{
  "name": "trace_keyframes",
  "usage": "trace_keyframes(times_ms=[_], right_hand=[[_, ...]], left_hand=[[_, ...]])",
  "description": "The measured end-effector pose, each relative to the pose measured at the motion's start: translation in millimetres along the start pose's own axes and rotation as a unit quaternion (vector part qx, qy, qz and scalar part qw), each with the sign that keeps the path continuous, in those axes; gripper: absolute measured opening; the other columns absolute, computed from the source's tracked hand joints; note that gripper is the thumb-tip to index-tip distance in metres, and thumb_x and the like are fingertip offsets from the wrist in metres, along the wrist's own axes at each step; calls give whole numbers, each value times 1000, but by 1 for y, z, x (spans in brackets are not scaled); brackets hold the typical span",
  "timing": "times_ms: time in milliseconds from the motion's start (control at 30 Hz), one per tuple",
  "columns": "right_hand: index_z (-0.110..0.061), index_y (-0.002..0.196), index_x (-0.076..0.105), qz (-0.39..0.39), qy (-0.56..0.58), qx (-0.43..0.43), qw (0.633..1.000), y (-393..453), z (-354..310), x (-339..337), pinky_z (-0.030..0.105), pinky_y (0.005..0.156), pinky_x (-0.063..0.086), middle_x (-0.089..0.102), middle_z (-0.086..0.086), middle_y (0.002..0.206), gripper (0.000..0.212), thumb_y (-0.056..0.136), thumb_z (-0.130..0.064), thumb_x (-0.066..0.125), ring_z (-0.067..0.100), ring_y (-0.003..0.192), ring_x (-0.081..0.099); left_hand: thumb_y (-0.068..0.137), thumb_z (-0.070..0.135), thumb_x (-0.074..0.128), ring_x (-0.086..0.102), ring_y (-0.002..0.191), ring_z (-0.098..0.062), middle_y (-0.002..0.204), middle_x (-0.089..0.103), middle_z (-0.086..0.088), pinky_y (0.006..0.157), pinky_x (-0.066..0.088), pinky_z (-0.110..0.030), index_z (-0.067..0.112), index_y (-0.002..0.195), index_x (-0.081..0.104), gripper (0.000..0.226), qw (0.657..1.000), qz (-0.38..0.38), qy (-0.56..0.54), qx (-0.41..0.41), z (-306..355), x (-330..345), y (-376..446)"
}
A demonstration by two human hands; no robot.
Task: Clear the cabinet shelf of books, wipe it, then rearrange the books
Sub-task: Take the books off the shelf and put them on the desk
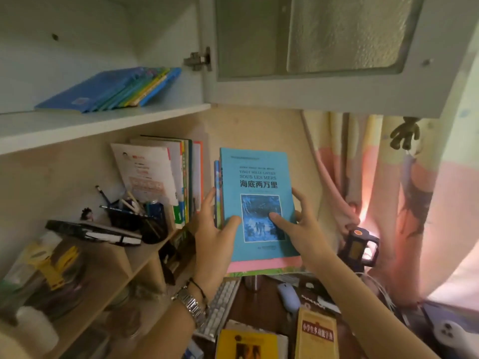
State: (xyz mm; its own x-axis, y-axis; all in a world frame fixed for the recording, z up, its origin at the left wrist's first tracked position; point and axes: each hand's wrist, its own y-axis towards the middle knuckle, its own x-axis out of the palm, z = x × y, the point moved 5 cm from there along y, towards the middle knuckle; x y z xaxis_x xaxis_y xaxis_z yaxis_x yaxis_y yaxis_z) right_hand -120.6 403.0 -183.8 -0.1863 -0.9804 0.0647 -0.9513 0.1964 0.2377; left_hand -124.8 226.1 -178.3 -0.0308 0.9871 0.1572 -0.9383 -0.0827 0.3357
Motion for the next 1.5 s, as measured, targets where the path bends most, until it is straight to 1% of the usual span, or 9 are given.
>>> trace_keyframes(times_ms=[267,400,533,700,900,1033,1167,1333,1500], right_hand=[[-37,133,35,96,-24,140,985,-72,71,-92,25,66,56,64,3,120,62,89,-5,64,16,91,69],[-36,132,33,165,-64,184,967,-120,98,-137,8,51,46,60,-3,111,60,91,-4,62,3,81,59],[-32,136,35,211,-48,229,949,-171,138,-178,27,70,57,61,0,119,65,89,6,59,13,93,66],[-32,141,30,272,-66,282,917,-236,187,-216,30,76,55,55,7,132,73,87,6,60,19,106,62],[-30,144,27,289,-120,332,890,-288,227,-226,37,88,54,53,2,131,78,84,3,65,18,112,57],[-31,141,32,293,-102,369,876,-309,248,-222,27,77,53,54,0,128,82,79,9,67,17,108,59],[-32,142,34,279,-120,391,869,-321,266,-221,43,87,56,55,-4,128,86,75,7,71,18,111,59],[-30,139,36,280,-115,379,875,-317,267,-227,27,71,54,55,-2,123,81,77,14,65,17,107,59],[-27,143,32,274,-163,398,860,-321,267,-236,36,81,55,54,-2,124,85,76,12,66,20,109,57]], left_hand=[[87,10,57,71,88,-21,113,66,9,70,59,-43,44,126,44,54,980,-122,2,-157,-88,62,-61],[88,9,59,71,85,-20,111,65,11,70,59,-41,44,127,43,55,955,-183,30,-233,-133,93,-98],[88,6,59,70,80,-14,100,61,21,68,58,-33,35,135,39,59,920,-257,87,-282,-175,120,-141],[87,5,61,70,89,-22,112,65,7,80,57,-48,30,139,38,62,861,-349,104,-355,-234,143,-196],[84,3,61,66,100,-19,118,62,8,87,55,-47,23,141,39,63,825,-388,152,-381,-284,140,-249],[84,3,61,66,98,-14,116,61,9,82,57,-37,24,144,34,68,807,-391,199,-395,-298,129,-268],[84,0,60,67,94,-13,104,61,13,78,58,-33,25,144,32,71,796,-392,231,-400,-302,120,-278],[85,2,60,67,95,-13,116,63,7,79,58,-32,26,145,28,72,790,-401,248,-391,-303,124,-276],[88,1,55,63,92,-7,108,60,12,72,55,-21,30,148,21,75,768,-450,248,-382,-298,131,-280]])
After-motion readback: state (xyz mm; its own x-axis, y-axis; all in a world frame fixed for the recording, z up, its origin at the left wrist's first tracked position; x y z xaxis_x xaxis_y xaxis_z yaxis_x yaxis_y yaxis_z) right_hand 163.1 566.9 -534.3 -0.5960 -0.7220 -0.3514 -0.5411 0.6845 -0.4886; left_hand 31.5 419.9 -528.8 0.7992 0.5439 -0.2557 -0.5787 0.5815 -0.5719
